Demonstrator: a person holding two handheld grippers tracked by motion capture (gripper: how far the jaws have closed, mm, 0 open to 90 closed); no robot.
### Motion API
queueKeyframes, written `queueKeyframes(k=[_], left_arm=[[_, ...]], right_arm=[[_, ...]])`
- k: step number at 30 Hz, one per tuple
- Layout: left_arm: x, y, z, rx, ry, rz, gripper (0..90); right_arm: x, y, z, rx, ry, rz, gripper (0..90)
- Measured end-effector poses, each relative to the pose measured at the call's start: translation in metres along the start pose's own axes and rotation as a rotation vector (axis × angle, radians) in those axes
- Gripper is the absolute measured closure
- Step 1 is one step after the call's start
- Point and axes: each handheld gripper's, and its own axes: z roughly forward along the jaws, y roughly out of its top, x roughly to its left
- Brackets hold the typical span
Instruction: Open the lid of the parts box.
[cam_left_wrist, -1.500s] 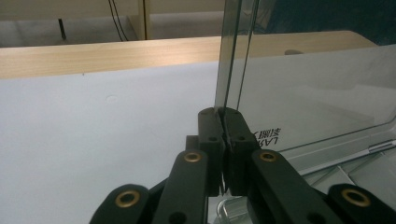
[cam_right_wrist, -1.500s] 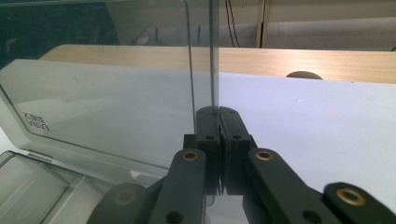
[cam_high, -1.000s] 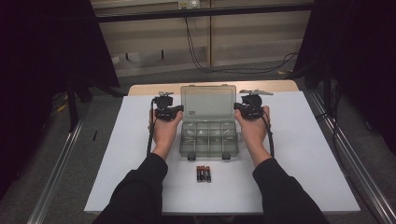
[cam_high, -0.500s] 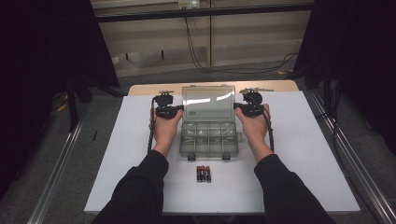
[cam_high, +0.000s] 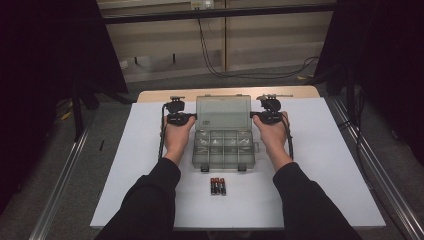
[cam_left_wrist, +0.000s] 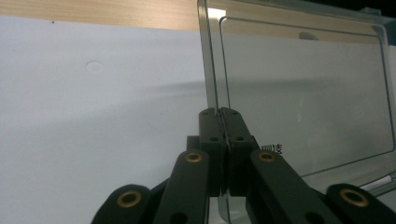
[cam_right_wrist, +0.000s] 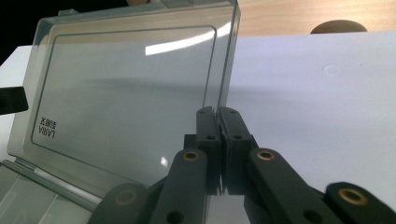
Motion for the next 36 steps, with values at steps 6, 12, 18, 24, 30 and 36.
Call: queueKeyframes(k=[6, 12, 18, 24, 30, 36], left_arm=[[0.006, -0.001, 0.006, 0.020, -0.014, -0.042, 88.3], [0.013, -0.004, 0.012, 0.049, -0.036, -0.075, 88.4], [0.015, -0.006, 0.015, 0.048, -0.039, -0.092, 88.5], [0.016, -0.007, 0.011, 0.030, -0.044, -0.057, 86.0], [0.015, -0.009, 0.001, 0.013, -0.079, -0.030, 69.8], [0.009, -0.013, -0.004, 0.014, -0.105, 0.002, 42.7]], right_arm=[[-0.003, -0.002, 0.006, 0.028, 0.002, 0.008, 88.5], [-0.004, -0.006, 0.012, 0.057, -0.012, 0.000, 89.3], [-0.009, -0.009, 0.016, 0.051, 0.004, 0.002, 89.4], [-0.008, -0.011, 0.014, 0.036, -0.005, -0.034, 84.5], [-0.013, -0.016, 0.007, -0.002, 0.000, -0.080, 59.8], [-0.018, -0.021, -0.005, -0.033, 0.029, -0.133, 32.7]])
